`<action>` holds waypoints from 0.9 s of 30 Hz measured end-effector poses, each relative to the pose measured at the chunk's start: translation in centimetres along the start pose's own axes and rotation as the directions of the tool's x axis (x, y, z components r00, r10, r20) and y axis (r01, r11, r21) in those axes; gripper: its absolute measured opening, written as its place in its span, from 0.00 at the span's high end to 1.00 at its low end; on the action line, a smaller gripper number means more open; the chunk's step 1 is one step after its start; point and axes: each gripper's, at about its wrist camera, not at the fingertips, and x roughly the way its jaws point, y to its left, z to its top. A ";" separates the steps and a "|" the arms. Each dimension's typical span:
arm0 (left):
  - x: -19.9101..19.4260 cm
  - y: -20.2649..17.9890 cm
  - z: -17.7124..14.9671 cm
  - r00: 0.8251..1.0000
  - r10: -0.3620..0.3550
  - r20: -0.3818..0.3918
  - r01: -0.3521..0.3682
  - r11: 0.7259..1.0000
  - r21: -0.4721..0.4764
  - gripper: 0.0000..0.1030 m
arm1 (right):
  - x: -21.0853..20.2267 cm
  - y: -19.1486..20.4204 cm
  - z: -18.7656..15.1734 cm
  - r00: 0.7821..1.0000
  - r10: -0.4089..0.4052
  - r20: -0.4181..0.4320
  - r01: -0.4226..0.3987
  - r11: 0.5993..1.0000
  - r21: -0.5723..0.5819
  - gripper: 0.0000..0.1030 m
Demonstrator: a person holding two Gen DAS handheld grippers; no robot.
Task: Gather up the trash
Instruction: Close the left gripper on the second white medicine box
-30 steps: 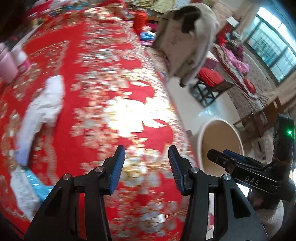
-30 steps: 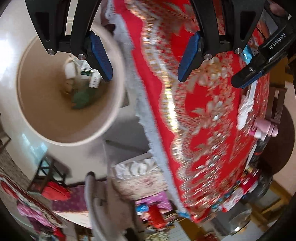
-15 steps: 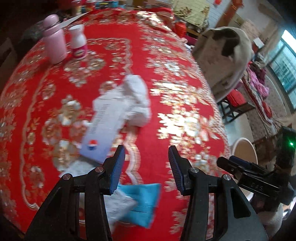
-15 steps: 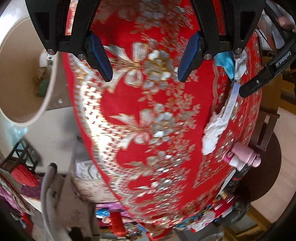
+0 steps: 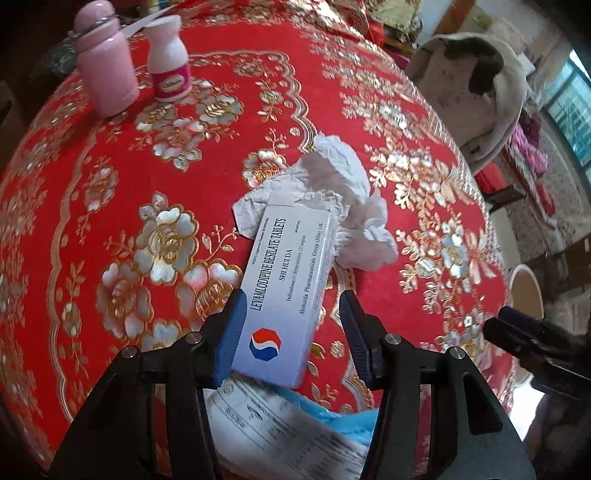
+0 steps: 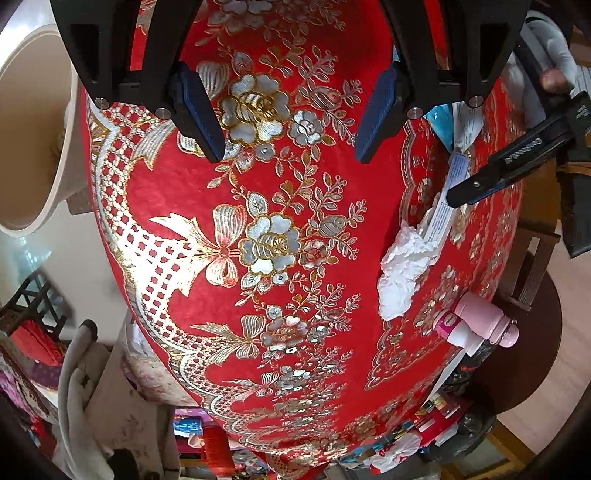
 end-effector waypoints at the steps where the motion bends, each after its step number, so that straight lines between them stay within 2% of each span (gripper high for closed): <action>1: 0.2 0.0 0.2 1.000 0.013 0.002 -0.013 1.000 0.010 0.51 | 0.1 0.1 0.1 1.000 -0.001 0.000 0.001 1.000 0.003 0.32; 4: 0.7 0.0 0.6 1.000 0.019 0.001 -0.019 0.999 0.036 0.51 | 0.4 0.4 0.4 1.000 -0.004 -0.002 0.004 1.000 0.011 0.32; 6: 0.6 0.5 0.8 1.000 -0.007 0.000 0.007 1.000 0.020 0.53 | 0.6 0.8 0.7 1.000 -0.005 -0.001 0.005 1.000 0.013 0.32; 7: 0.5 0.9 0.8 1.000 -0.023 0.001 0.023 1.000 0.009 0.60 | 0.7 1.0 1.0 1.000 -0.003 -0.001 0.003 1.000 0.013 0.32; 8: 0.3 1.2 0.9 0.999 -0.041 0.002 0.041 0.999 0.004 0.63 | 0.9 1.3 1.2 1.000 0.000 -0.001 0.000 1.000 0.013 0.32; 10: -0.3 1.7 1.0 0.997 -0.073 0.009 0.073 0.997 -0.007 0.82 | 1.3 2.0 1.7 1.000 0.007 -0.001 -0.007 1.000 0.005 0.32; 12: -1.3 2.3 1.2 0.998 -0.051 0.030 0.051 0.999 0.003 0.91 | 1.8 3.0 2.2 1.000 0.015 -0.003 -0.015 1.000 -0.012 0.32; 14: -2.0 3.3 1.3 0.998 -0.037 0.047 0.037 0.999 0.001 0.91 | 2.3 4.3 2.8 1.000 0.026 -0.006 -0.026 0.999 -0.036 0.32; 20: -2.5 6.1 1.1 0.997 -0.071 0.031 0.073 0.996 -0.051 0.92 | 3.6 7.8 4.4 0.999 0.044 -0.013 -0.045 0.994 -0.095 0.32; 23: -2.7 5.9 1.0 0.987 -0.161 0.010 0.161 0.986 -0.031 0.88 | 4.0 8.6 4.8 0.999 0.044 -0.017 -0.045 0.993 -0.107 0.32; 24: -2.7 5.5 0.9 0.985 -0.175 0.001 0.175 0.984 -0.013 0.77 | 4.1 8.8 4.9 0.999 0.043 -0.019 -0.045 0.993 -0.105 0.32; 25: -2.7 5.2 0.9 0.984 -0.179 -0.005 0.179 0.984 0.001 0.60 | 4.3 8.8 5.0 0.999 0.042 -0.021 -0.044 0.994 -0.102 0.32; 27: -2.4 4.6 0.9 0.983 -0.186 -0.008 0.186 0.982 0.018 0.50 | 4.5 8.9 5.2 0.999 0.040 -0.024 -0.042 0.994 -0.098 0.32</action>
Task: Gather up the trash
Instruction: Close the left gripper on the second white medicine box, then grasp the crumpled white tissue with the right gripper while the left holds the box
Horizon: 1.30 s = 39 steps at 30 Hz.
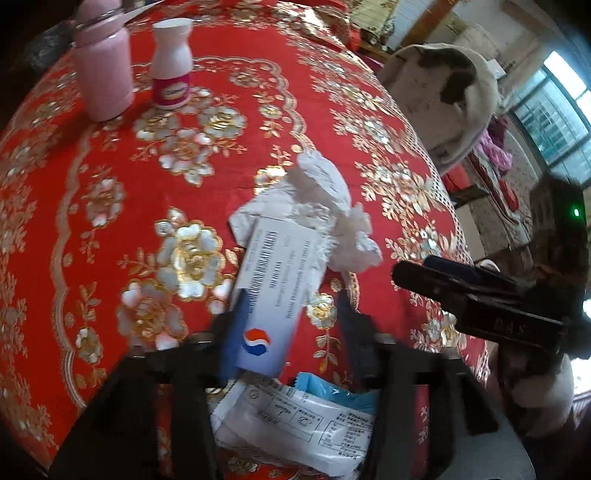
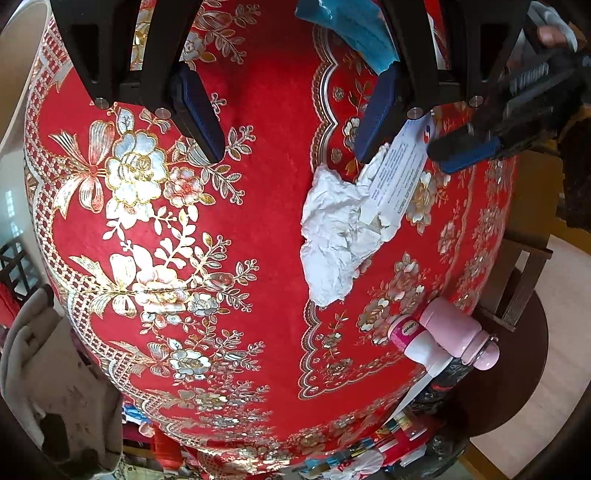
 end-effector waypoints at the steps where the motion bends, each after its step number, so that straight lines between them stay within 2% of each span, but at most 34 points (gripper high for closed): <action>1: 0.3 0.0 0.1 1.000 0.006 -0.004 -0.006 1.000 0.003 0.50 | 0.1 0.0 0.1 1.000 -0.002 -0.001 0.002 1.000 0.001 0.32; 5: 2.5 0.4 0.4 0.996 0.066 -0.052 -0.066 0.998 0.006 0.50 | 0.2 -0.2 0.3 1.000 -0.008 -0.001 0.008 1.000 0.007 0.32; 6: 2.7 0.5 0.5 0.995 0.093 -0.035 -0.093 0.996 0.014 0.50 | 0.2 -0.3 0.3 1.000 -0.009 -0.001 0.009 1.000 0.009 0.32; 9: 3.4 1.0 0.7 0.995 0.081 -0.054 -0.080 0.997 0.008 0.52 | 0.4 -0.4 0.6 1.000 -0.009 -0.005 0.009 1.000 0.013 0.32; 11: 3.0 1.3 0.7 0.998 0.053 -0.033 -0.053 0.999 0.005 0.60 | 0.6 -0.4 0.7 1.000 -0.008 -0.010 0.009 1.000 0.009 0.32; 13: 1.8 1.4 0.9 0.998 0.059 0.004 -0.059 0.998 0.018 0.77 | 1.0 -0.1 1.0 1.000 -0.003 -0.014 0.003 1.000 0.002 0.32; 15: 0.6 2.1 1.2 0.998 0.058 0.019 -0.058 0.998 -0.004 0.80 | 1.3 0.5 1.4 1.000 0.009 -0.016 -0.009 1.000 -0.016 0.32; 19: -0.9 4.2 1.2 0.995 0.084 0.050 -0.081 0.995 -0.057 0.80 | 2.3 2.5 2.2 0.999 0.026 -0.021 -0.028 0.995 -0.094 0.31; 21: -1.0 5.2 1.0 0.994 0.101 0.049 -0.096 0.992 -0.085 0.80 | 3.0 3.8 2.6 0.999 0.026 -0.023 -0.029 0.989 -0.146 0.25; 24: -0.9 6.7 0.5 0.995 0.097 0.036 -0.091 0.987 -0.133 0.80 | 4.7 5.7 3.0 0.999 0.006 -0.044 -0.016 0.973 -0.231 0.25; 30: -0.6 7.3 0.3 0.994 0.097 0.041 -0.089 0.982 -0.166 0.80 | 7.5 7.4 3.0 0.994 -0.108 -0.028 0.092 0.932 -0.351 0.26; 31: -0.6 7.2 0.3 0.994 0.102 0.043 -0.094 0.982 -0.166 0.80 | 7.6 7.2 3.0 0.992 -0.121 -0.023 0.106 0.930 -0.352 0.30; 33: -0.5 7.0 0.4 0.993 0.110 0.047 -0.102 0.982 -0.160 0.80 | 7.1 6.7 2.9 0.992 -0.123 0.019 0.122 0.930 -0.347 0.58; 35: -0.3 7.0 0.5 0.992 0.119 0.051 -0.110 0.981 -0.158 0.79 | 6.6 5.9 3.0 0.995 -0.102 0.014 0.101 0.943 -0.319 0.72; 37: 0.0 6.9 0.7 0.991 0.129 0.046 -0.120 0.980 -0.156 0.78 | 5.7 4.9 2.9 0.999 -0.051 0.003 0.049 0.960 -0.276 0.79; 39: 0.7 7.0 0.7 0.987 0.156 0.033 -0.150 0.976 -0.156 0.78 | 4.6 4.6 2.6 0.999 -0.034 0.021 0.038 0.965 -0.261 0.80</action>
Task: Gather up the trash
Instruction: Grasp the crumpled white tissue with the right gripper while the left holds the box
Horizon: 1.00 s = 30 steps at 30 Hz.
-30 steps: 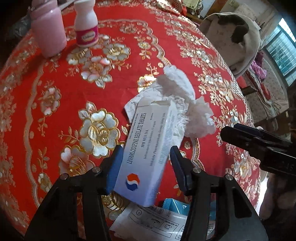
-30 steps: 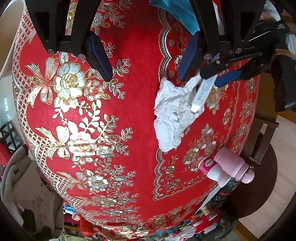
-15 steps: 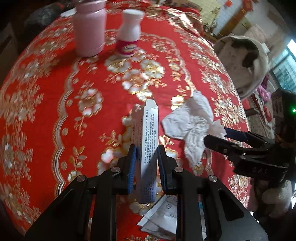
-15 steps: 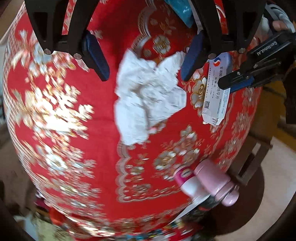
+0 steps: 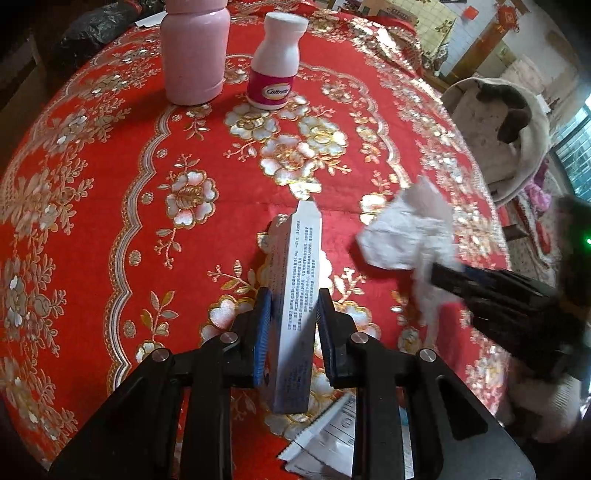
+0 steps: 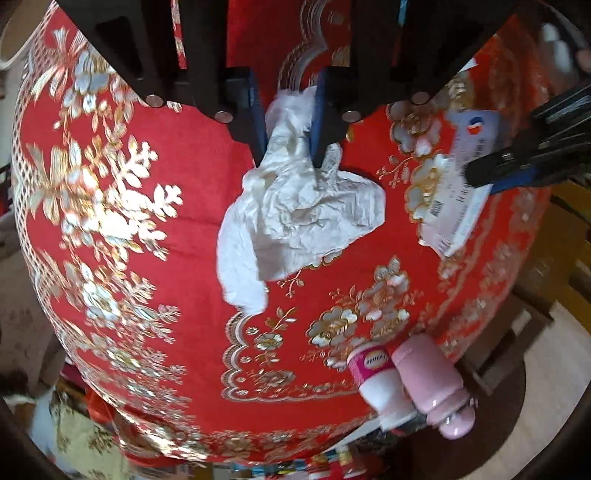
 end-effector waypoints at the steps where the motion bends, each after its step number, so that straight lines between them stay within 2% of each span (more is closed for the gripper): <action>1: 0.5 0.1 0.0 1.000 0.007 -0.015 -0.007 1.000 -0.006 0.78 | -0.7 -0.2 -0.4 1.000 0.008 0.014 -0.008 1.000 0.007 0.80; 5: 0.5 0.6 -0.3 0.999 -0.027 -0.019 0.026 0.998 -0.050 0.83 | -3.1 -0.7 -2.0 0.998 0.030 0.049 -0.031 0.999 0.022 0.80; 10: -1.6 -1.8 -0.6 0.999 -0.042 0.029 0.041 0.999 0.010 0.83 | -5.5 -1.9 -4.7 0.996 0.040 0.082 -0.045 0.997 0.058 0.80; 15: -3.4 -5.2 -1.2 0.995 -0.081 0.052 0.077 0.995 0.066 0.83 | -5.9 -3.4 -7.3 0.999 0.024 0.035 -0.027 0.995 0.097 0.80; 16: -3.6 -5.5 -1.3 0.995 -0.084 0.055 0.080 0.994 0.072 0.83 | -5.8 -3.7 -7.7 1.000 0.017 0.023 -0.019 0.994 0.104 0.78; 18: -3.8 -6.6 -1.8 0.994 -0.091 0.055 0.086 0.992 0.087 0.83 | -5.7 -4.3 -8.5 1.000 0.014 0.022 -0.016 0.992 0.122 0.45; 20: -4.0 -7.2 -2.2 0.994 -0.091 0.054 0.086 0.991 0.098 0.83 | -6.1 -4.5 -8.8 0.998 0.030 0.047 -0.036 0.991 0.128 0.33; 24: -4.2 -7.8 -2.8 0.995 -0.091 0.050 0.085 0.991 0.099 0.83 | -5.9 -4.3 -8.5 0.998 -0.011 0.058 0.006 0.996 0.093 0.26; 27: -4.7 -7.8 -3.4 0.994 -0.094 0.053 0.089 0.992 0.091 0.83 | -4.2 -3.6 -7.7 1.000 -0.023 0.013 0.022 0.999 0.044 0.25; 30: -5.2 -8.0 -3.8 0.994 -0.095 0.056 0.090 0.992 0.094 0.83 | -2.5 -2.9 -7.6 0.997 -0.071 -0.012 0.071 0.997 -0.005 0.25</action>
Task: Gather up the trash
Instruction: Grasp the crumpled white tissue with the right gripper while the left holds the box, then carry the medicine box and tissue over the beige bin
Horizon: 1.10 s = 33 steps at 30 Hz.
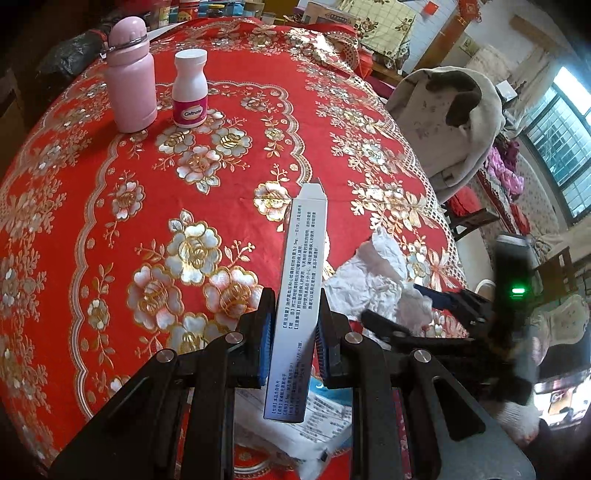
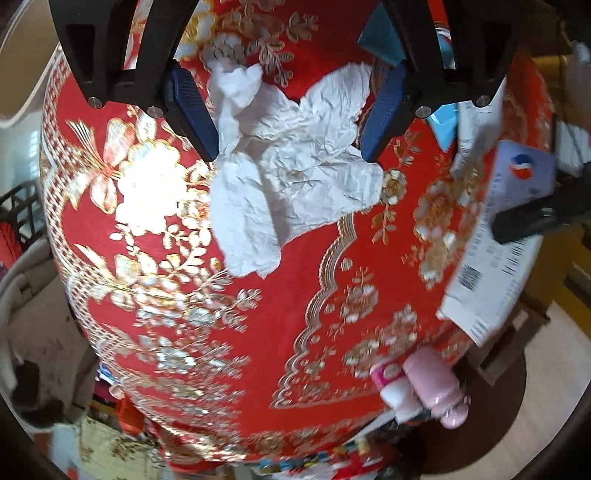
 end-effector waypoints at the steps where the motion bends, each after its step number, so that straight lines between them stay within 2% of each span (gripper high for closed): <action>1: -0.2 -0.2 -0.2 1.000 0.001 0.002 -0.001 1.000 0.003 0.83 | 0.1 0.0 -0.2 1.000 -0.016 0.008 0.016 1.000 -0.004 0.26; 2: -0.4 -0.3 -0.4 1.000 0.000 0.004 0.000 1.000 0.005 0.83 | 0.1 -0.3 -0.4 1.000 -0.023 0.017 0.023 1.000 0.007 0.32; 3: -0.5 -0.4 -0.5 1.000 -0.002 0.006 0.002 1.000 0.005 0.83 | -0.2 -0.7 -0.6 0.999 -0.031 0.038 0.030 0.999 0.027 0.49; 5: -0.8 -0.8 -0.6 1.000 -0.009 0.010 0.009 1.000 0.006 0.83 | -0.6 -1.7 -0.8 0.999 -0.003 0.042 0.000 0.998 0.069 0.74; 7: -1.1 -1.5 -0.8 1.000 -0.018 0.014 0.018 1.000 0.012 0.83 | -1.4 -2.9 -1.1 0.997 0.055 0.046 -0.061 0.991 0.118 0.77; 14: -1.6 -5.8 -1.3 0.998 -0.060 0.027 0.058 0.996 0.068 0.83 | -7.2 -4.9 -3.6 0.988 0.069 0.139 -0.091 0.983 0.159 0.79; 24: -0.4 -14.3 -2.7 0.996 -0.094 0.004 0.091 0.977 0.193 0.83 | -13.0 -9.6 -7.9 0.976 0.008 0.216 -0.066 0.962 0.263 0.79; 33: 1.1 -21.3 -4.3 0.990 -0.136 -0.027 0.138 0.948 0.286 0.83 | -16.7 -15.2 -12.4 0.969 -0.075 0.236 -0.021 0.925 0.378 0.79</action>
